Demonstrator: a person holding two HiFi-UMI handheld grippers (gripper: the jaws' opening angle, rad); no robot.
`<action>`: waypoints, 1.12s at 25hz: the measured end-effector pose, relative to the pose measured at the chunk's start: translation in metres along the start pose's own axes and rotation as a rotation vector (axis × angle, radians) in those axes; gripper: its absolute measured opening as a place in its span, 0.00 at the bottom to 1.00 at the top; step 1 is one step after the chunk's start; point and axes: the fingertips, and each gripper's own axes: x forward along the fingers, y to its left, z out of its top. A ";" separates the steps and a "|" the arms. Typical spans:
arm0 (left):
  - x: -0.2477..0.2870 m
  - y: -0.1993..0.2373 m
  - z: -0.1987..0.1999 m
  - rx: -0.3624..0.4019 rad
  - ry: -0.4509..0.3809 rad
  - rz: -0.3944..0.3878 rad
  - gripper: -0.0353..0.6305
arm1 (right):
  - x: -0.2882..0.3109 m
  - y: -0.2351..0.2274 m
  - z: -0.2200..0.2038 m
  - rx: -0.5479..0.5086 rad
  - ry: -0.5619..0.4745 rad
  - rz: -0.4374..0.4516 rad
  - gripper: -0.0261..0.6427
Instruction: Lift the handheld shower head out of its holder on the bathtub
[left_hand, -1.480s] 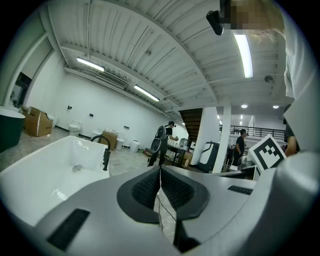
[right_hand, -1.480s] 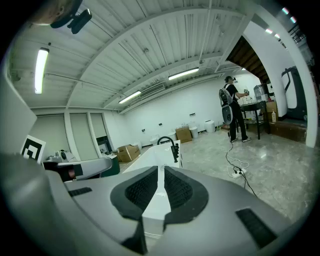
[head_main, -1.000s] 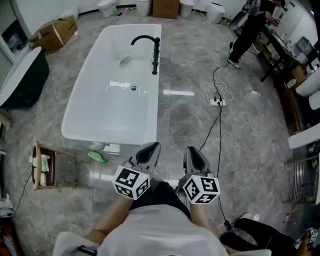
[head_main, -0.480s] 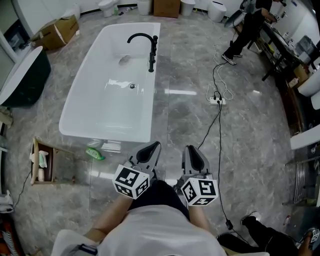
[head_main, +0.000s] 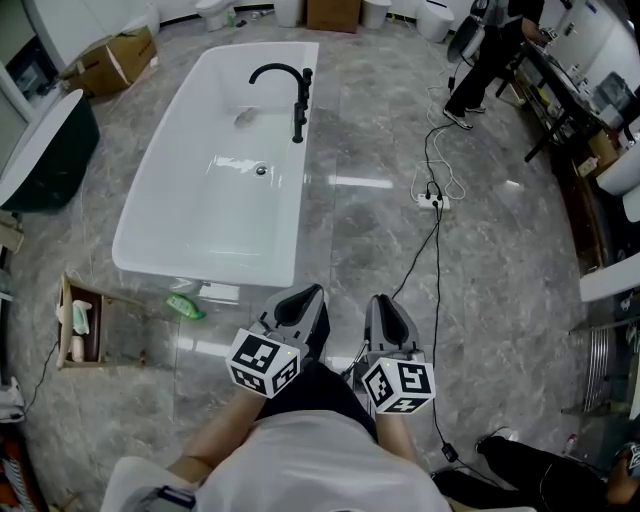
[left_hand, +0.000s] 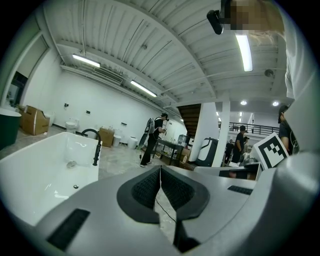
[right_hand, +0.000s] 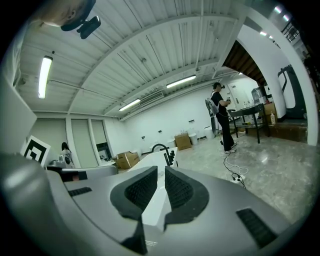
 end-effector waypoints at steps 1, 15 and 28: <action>0.003 0.005 -0.001 -0.005 0.003 0.007 0.07 | 0.004 0.000 0.000 -0.002 0.002 0.004 0.12; 0.101 0.086 0.046 -0.037 -0.012 0.060 0.07 | 0.126 -0.029 0.036 -0.031 0.054 0.063 0.12; 0.189 0.165 0.084 -0.075 -0.026 0.076 0.07 | 0.240 -0.046 0.076 -0.063 0.055 0.094 0.12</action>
